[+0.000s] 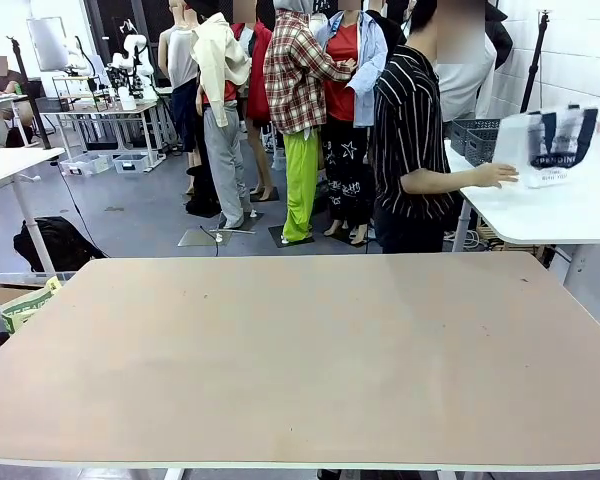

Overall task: Transfer purchased items from the store into the shopping bag.
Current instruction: Open the Reusable shopping bag in the center of the table.

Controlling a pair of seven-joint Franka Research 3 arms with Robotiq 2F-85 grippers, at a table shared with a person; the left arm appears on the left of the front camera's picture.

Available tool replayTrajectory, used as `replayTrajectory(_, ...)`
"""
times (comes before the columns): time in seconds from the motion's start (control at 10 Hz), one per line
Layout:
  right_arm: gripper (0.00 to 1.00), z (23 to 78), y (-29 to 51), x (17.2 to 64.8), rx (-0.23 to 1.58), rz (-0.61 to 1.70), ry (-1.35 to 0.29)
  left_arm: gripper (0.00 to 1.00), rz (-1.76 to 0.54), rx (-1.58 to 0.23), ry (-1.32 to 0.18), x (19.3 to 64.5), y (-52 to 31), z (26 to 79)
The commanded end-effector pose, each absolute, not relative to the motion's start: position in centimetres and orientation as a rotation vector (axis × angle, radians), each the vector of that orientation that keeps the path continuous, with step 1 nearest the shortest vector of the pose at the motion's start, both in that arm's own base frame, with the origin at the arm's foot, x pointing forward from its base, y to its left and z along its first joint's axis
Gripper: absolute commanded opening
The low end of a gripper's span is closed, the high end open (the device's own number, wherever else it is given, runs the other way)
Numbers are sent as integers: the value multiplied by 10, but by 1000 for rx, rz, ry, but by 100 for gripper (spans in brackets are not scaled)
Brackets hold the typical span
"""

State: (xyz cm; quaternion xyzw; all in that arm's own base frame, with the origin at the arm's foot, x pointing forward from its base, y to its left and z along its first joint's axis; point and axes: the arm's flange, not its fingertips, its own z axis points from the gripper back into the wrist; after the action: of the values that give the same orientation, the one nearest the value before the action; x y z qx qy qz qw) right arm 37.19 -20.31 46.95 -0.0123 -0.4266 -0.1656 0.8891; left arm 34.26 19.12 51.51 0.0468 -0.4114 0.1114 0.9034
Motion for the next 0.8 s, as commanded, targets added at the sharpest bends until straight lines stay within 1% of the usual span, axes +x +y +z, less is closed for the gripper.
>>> replayTrajectory(0.0, 100, 469, -203, 370, -24, -343, -876, 100, 218, 102, -848, 341, 195, 514)
replayTrajectory(0.7, 100, 469, -203, 370, -24, -343, -876, 100, 218, 102, -848, 341, 195, 514)
